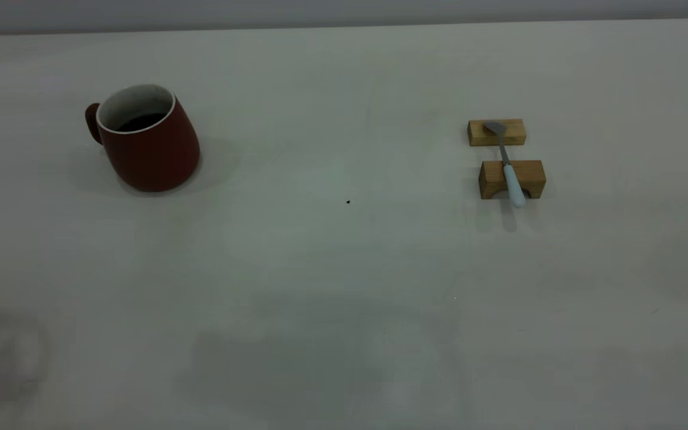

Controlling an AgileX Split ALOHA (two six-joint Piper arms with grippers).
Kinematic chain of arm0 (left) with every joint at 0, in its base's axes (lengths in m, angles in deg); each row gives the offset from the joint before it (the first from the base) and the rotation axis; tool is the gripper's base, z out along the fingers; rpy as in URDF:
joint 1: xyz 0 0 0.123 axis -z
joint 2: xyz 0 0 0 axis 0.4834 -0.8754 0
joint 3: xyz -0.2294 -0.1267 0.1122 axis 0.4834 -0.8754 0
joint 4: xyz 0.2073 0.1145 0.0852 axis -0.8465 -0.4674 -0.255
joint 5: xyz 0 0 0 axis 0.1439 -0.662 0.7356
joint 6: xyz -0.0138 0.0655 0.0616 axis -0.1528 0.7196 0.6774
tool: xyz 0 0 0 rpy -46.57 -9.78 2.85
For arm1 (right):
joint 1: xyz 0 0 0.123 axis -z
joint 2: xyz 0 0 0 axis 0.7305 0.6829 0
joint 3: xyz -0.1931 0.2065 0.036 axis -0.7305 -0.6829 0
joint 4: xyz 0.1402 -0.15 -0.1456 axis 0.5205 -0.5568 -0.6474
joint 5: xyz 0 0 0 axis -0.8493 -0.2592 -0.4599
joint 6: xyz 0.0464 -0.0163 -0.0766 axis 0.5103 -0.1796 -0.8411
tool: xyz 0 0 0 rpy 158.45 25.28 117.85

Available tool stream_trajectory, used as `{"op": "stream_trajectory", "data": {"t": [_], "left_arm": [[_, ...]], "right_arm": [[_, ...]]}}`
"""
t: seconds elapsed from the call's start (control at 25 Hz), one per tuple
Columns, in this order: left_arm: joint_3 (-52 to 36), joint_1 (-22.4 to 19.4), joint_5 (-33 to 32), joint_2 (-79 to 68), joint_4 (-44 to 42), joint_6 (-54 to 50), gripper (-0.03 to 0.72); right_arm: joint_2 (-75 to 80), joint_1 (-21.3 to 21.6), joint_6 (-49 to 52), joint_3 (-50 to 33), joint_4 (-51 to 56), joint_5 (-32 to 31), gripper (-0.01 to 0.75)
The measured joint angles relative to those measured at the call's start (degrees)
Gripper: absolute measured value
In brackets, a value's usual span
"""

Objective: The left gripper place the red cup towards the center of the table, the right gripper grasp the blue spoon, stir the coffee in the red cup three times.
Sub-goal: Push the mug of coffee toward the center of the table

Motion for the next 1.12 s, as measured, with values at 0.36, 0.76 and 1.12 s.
{"op": "stream_trajectory", "data": {"t": [0.36, 0.76, 1.12], "left_arm": [[15.0, -5.2, 1.9, -29.2, -4.7, -1.6, 0.558], [39.6, -9.8, -2.3, -57.4, -3.4, 11.9, 0.558], [69.0, -8.5, -14.8, -82.5, -3.2, 44.0, 0.558]], "right_arm": [[0.0, 0.0, 0.0, 0.0, 0.0, 0.0, 0.569], [0.0, 0.0, 0.0, 0.0, 0.0, 0.0, 0.569], [0.0, 0.0, 0.0, 0.0, 0.0, 0.0, 0.569]]}}
